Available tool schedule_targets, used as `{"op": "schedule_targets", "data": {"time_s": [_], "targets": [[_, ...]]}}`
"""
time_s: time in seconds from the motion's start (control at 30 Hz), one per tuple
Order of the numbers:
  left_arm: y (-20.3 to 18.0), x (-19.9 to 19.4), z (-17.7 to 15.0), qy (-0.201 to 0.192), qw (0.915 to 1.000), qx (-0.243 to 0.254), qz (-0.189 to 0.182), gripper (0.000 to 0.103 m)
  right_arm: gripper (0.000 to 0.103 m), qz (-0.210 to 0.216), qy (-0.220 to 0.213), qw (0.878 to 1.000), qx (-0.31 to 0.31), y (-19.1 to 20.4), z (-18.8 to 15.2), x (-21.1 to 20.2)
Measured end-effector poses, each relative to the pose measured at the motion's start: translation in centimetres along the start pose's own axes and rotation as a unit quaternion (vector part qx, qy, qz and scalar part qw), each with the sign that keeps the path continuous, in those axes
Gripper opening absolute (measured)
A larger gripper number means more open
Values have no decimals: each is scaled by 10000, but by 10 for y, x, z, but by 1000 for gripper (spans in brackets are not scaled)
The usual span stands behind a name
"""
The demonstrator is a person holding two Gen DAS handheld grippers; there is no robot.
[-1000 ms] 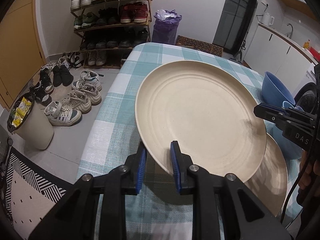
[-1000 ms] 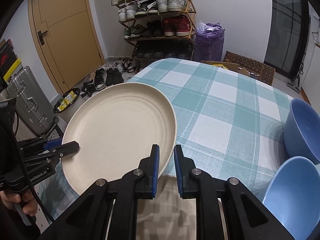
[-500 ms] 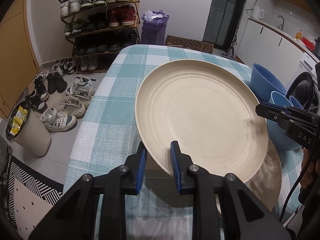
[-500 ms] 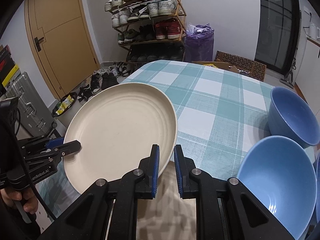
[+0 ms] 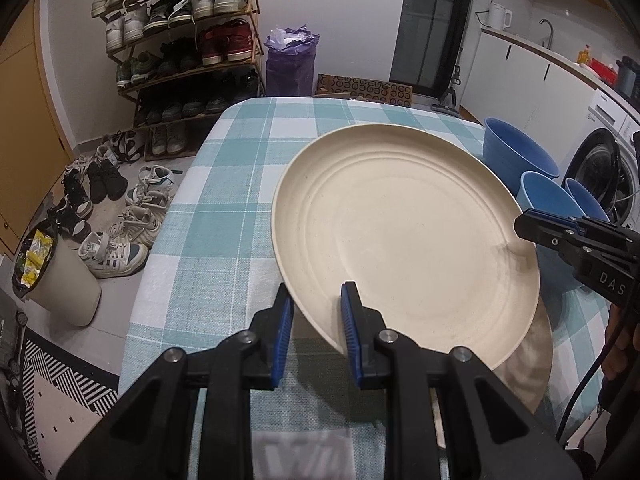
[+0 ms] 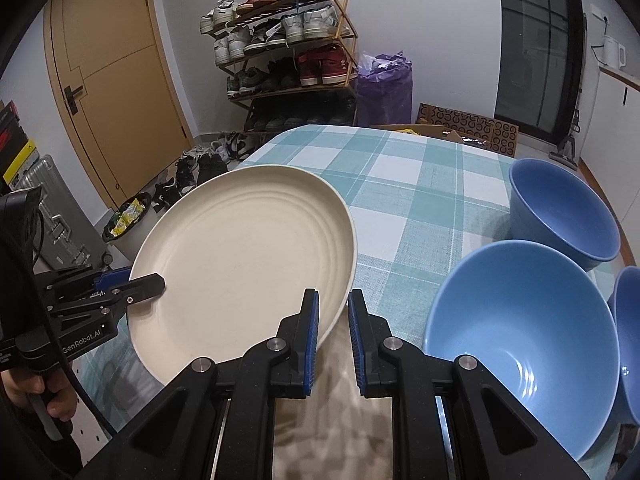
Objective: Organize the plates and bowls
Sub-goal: 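Lift the cream plate with both grippers and carry it toward the blue bowls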
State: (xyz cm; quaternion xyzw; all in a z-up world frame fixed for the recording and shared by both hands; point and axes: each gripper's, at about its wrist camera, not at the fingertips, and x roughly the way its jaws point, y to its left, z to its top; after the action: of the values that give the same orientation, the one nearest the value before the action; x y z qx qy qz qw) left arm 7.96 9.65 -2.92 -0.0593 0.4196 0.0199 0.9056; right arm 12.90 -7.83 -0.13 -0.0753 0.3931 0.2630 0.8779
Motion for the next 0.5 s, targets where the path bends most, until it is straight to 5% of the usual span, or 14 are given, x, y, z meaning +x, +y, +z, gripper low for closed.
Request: {"op": "schedule_targets", "data": {"time_s": [0.5], "targets": [[-15,-2,-11,147,9997,208,14,22,15,103,-107,9997,204,-9,-21,-21]]}}
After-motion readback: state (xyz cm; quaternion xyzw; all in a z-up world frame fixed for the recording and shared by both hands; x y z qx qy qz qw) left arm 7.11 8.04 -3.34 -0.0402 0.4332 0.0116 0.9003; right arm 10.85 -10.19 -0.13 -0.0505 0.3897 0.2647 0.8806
